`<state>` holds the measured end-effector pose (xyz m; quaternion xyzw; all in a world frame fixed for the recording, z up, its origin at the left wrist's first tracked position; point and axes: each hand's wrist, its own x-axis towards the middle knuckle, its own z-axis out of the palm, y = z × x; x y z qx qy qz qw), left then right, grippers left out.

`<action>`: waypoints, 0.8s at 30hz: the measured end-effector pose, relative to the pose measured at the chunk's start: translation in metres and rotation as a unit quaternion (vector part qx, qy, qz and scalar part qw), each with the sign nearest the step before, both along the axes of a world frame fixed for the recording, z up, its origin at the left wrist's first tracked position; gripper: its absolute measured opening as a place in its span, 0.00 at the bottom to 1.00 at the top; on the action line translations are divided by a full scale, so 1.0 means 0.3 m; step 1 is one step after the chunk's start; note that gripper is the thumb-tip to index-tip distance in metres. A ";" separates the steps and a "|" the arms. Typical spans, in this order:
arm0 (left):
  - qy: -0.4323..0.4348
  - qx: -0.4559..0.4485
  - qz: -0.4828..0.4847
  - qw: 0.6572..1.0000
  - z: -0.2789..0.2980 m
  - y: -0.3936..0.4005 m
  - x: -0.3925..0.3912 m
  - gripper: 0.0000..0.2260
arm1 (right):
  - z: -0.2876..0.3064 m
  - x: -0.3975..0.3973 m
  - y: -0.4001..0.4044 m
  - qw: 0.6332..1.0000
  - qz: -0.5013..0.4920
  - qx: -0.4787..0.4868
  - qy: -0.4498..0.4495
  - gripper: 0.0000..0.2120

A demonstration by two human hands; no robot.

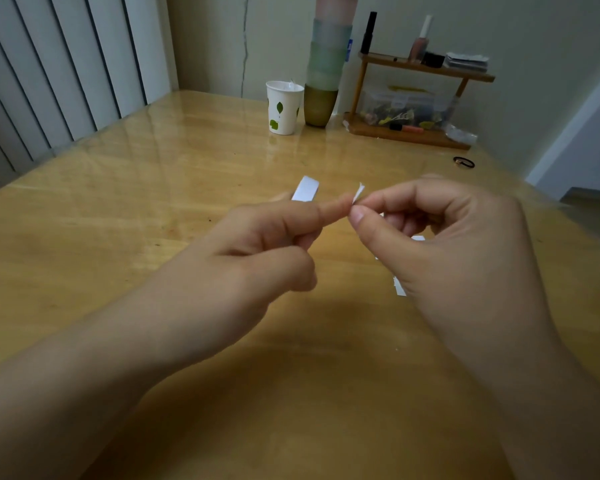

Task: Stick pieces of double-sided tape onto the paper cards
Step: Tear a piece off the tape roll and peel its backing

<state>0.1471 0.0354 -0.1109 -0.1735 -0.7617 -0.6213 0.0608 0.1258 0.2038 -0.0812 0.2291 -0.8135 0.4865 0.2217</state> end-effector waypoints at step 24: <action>-0.024 0.048 -0.030 0.998 0.020 -0.002 -0.019 0.20 | 0.001 -0.001 -0.003 0.999 0.023 -0.032 -0.034 0.04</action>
